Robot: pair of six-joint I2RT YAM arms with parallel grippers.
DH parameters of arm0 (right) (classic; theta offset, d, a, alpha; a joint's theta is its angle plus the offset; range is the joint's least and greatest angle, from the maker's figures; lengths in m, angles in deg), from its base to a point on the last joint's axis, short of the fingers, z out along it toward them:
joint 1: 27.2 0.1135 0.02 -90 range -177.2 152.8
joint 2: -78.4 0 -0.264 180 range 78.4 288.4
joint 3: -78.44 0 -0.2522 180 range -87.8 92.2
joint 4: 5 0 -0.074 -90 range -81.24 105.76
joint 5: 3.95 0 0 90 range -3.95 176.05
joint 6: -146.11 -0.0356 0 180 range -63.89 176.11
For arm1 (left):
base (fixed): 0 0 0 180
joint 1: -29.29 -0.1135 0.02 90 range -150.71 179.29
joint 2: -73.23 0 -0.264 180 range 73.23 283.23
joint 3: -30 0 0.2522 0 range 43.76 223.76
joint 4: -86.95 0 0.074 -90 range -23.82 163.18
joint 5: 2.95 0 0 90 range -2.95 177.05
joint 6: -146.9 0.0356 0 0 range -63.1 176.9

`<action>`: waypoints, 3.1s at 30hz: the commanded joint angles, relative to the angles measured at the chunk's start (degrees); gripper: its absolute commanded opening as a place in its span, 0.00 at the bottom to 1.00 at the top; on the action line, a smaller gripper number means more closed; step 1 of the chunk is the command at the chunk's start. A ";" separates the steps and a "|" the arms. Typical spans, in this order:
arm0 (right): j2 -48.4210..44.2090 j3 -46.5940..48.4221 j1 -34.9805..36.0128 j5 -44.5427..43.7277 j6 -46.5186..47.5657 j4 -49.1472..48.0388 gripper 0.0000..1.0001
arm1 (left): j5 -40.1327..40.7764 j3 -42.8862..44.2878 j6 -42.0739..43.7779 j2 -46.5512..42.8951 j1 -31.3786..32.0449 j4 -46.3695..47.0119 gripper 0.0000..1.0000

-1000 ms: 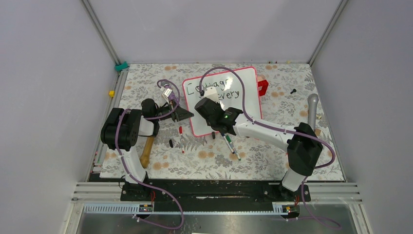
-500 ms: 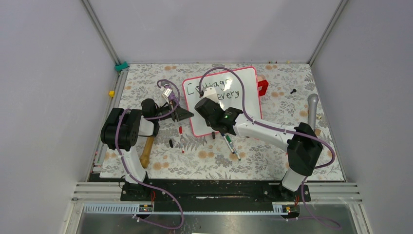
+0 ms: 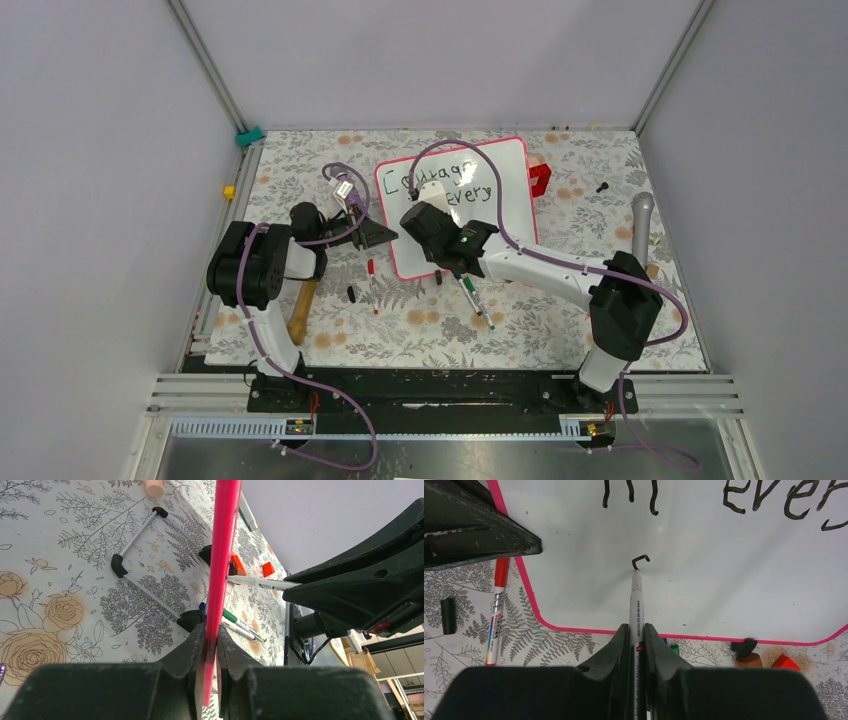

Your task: Write a sentence on the whiteboard

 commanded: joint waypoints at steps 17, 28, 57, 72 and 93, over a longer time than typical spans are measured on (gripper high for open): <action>1.10 1.62 -0.79 -1.41 -2.42 3.69 0.00 | 0.55 -0.44 -1.36 -0.69 -0.56 3.44 0.00; 2.02 2.61 -0.79 2.08 -1.27 4.41 0.00 | 0.42 -0.45 -1.55 -0.57 -0.56 3.57 0.00; -5.08 -4.12 -0.79 3.30 0.70 -5.77 0.00 | 0.46 -0.44 -1.65 -0.60 -0.59 3.75 0.00; -6.10 -5.11 -1.58 -0.83 0.56 -6.33 0.00 | 0.32 -0.57 -1.65 -0.59 -0.56 3.80 0.00; -3.81 -2.81 -2.96 -1.75 0.22 -4.93 0.00 | 0.36 -0.48 -1.65 -0.60 -0.56 3.81 0.00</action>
